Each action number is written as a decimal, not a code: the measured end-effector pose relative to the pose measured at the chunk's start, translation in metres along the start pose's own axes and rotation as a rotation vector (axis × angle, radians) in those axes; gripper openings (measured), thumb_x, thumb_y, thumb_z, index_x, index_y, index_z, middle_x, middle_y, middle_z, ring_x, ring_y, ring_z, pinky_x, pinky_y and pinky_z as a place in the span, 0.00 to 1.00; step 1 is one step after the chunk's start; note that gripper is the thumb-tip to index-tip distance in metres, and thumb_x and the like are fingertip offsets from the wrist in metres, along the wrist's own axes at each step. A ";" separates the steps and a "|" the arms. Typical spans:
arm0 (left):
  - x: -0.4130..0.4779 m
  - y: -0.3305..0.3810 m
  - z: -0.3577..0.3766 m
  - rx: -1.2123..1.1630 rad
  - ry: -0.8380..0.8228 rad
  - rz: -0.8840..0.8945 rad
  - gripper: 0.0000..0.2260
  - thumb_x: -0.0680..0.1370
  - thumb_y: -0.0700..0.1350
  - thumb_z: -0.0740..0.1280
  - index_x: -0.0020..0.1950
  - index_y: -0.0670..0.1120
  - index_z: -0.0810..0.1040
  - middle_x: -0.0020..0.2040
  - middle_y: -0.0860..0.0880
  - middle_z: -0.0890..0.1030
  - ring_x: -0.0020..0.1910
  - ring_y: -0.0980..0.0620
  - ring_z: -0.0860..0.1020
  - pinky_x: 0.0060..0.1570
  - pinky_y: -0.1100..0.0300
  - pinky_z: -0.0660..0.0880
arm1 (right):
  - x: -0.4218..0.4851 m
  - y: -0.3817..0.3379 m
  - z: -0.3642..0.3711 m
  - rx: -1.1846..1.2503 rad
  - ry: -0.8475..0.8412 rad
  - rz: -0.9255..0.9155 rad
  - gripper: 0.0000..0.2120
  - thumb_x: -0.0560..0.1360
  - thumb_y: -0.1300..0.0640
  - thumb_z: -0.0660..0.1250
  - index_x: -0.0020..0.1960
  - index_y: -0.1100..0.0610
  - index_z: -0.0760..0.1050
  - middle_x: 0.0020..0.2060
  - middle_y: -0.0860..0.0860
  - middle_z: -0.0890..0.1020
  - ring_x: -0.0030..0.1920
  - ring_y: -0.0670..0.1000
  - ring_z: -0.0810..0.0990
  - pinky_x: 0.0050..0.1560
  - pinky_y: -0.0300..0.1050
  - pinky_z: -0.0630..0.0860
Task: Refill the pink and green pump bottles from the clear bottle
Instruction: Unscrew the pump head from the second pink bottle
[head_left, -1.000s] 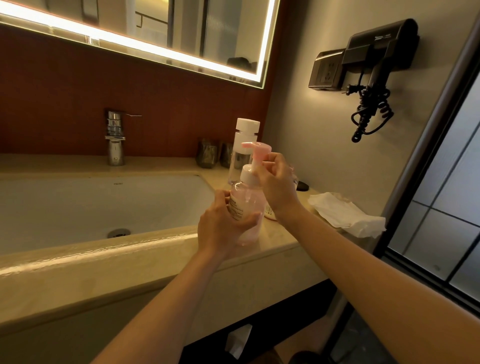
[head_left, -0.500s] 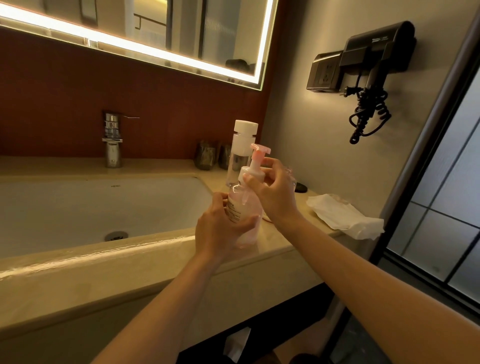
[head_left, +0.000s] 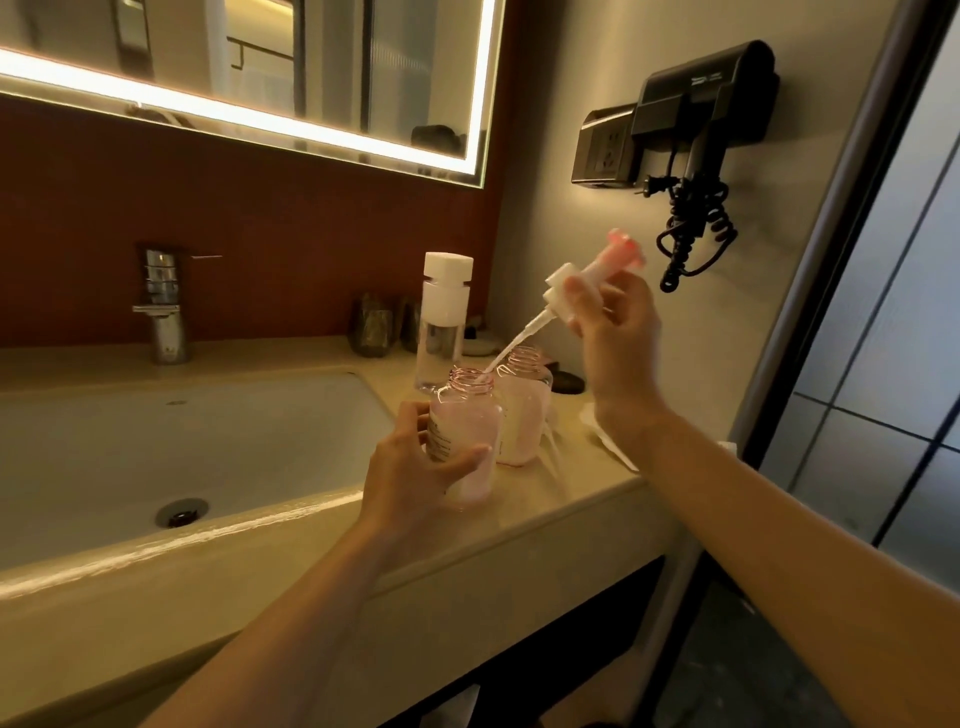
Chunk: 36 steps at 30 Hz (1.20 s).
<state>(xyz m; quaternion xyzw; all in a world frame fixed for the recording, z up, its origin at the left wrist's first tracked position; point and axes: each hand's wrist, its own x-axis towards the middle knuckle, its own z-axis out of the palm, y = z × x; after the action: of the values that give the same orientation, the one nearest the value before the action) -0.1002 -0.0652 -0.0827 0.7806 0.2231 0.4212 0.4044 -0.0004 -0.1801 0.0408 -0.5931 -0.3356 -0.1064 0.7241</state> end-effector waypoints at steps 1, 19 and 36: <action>0.002 0.001 0.003 -0.012 -0.009 -0.005 0.30 0.65 0.52 0.76 0.61 0.49 0.67 0.59 0.49 0.76 0.52 0.56 0.73 0.51 0.56 0.78 | 0.005 0.000 -0.009 0.026 0.054 0.005 0.17 0.74 0.50 0.67 0.60 0.54 0.71 0.51 0.48 0.79 0.51 0.47 0.79 0.54 0.45 0.78; 0.061 -0.001 0.077 -0.069 -0.045 -0.007 0.27 0.66 0.52 0.75 0.58 0.54 0.64 0.54 0.56 0.71 0.52 0.56 0.72 0.42 0.69 0.73 | 0.059 0.160 -0.052 -0.687 -0.146 0.442 0.19 0.69 0.38 0.67 0.37 0.54 0.76 0.43 0.55 0.84 0.45 0.56 0.81 0.47 0.49 0.78; 0.112 -0.019 0.089 -0.027 -0.123 -0.115 0.43 0.67 0.57 0.71 0.76 0.50 0.52 0.72 0.46 0.67 0.69 0.46 0.67 0.62 0.52 0.68 | 0.091 0.190 -0.040 -0.889 -0.229 0.301 0.21 0.79 0.43 0.55 0.37 0.56 0.74 0.45 0.59 0.81 0.43 0.55 0.76 0.35 0.42 0.67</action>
<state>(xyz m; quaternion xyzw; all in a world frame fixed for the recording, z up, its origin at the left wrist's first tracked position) 0.0355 -0.0170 -0.0738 0.7853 0.2370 0.3514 0.4512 0.1868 -0.1429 -0.0558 -0.8950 -0.2454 -0.0675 0.3663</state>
